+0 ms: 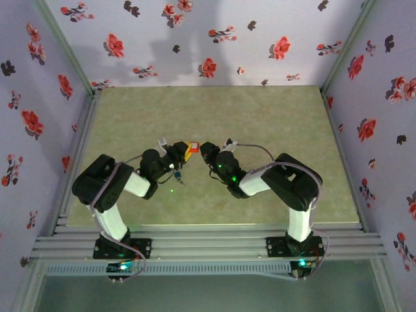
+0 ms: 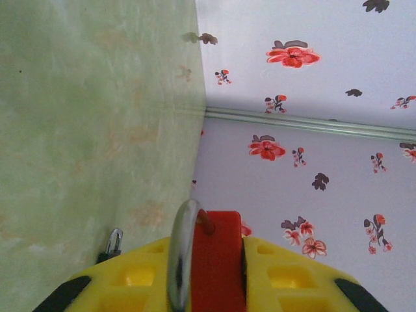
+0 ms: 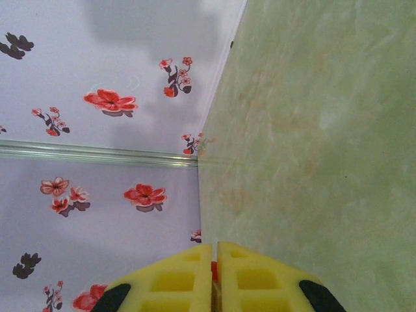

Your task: Lock with the key

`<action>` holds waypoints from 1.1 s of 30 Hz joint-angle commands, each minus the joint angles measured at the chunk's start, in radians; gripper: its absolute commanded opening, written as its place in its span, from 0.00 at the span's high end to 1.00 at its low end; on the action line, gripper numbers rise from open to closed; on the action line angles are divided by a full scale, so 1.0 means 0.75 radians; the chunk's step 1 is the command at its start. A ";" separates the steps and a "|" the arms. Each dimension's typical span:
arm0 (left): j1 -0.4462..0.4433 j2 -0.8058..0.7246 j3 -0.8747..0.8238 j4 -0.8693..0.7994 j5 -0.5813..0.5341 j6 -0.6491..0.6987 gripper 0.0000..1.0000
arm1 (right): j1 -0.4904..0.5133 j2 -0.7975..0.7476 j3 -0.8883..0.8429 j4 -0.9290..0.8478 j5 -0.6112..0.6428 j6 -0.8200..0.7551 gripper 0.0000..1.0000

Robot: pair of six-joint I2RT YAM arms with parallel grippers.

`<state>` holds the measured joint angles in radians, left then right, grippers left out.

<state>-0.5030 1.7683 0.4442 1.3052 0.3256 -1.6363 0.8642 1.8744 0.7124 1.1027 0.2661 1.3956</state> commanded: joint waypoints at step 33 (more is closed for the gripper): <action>-0.008 0.029 0.009 -0.018 0.086 0.035 1.00 | 0.021 -0.045 -0.142 0.157 0.286 0.093 1.00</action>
<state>-0.5114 1.7813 0.4461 1.3018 0.3824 -1.6363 0.8913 1.8717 0.6273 1.2034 0.3756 1.4788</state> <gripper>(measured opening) 0.253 0.054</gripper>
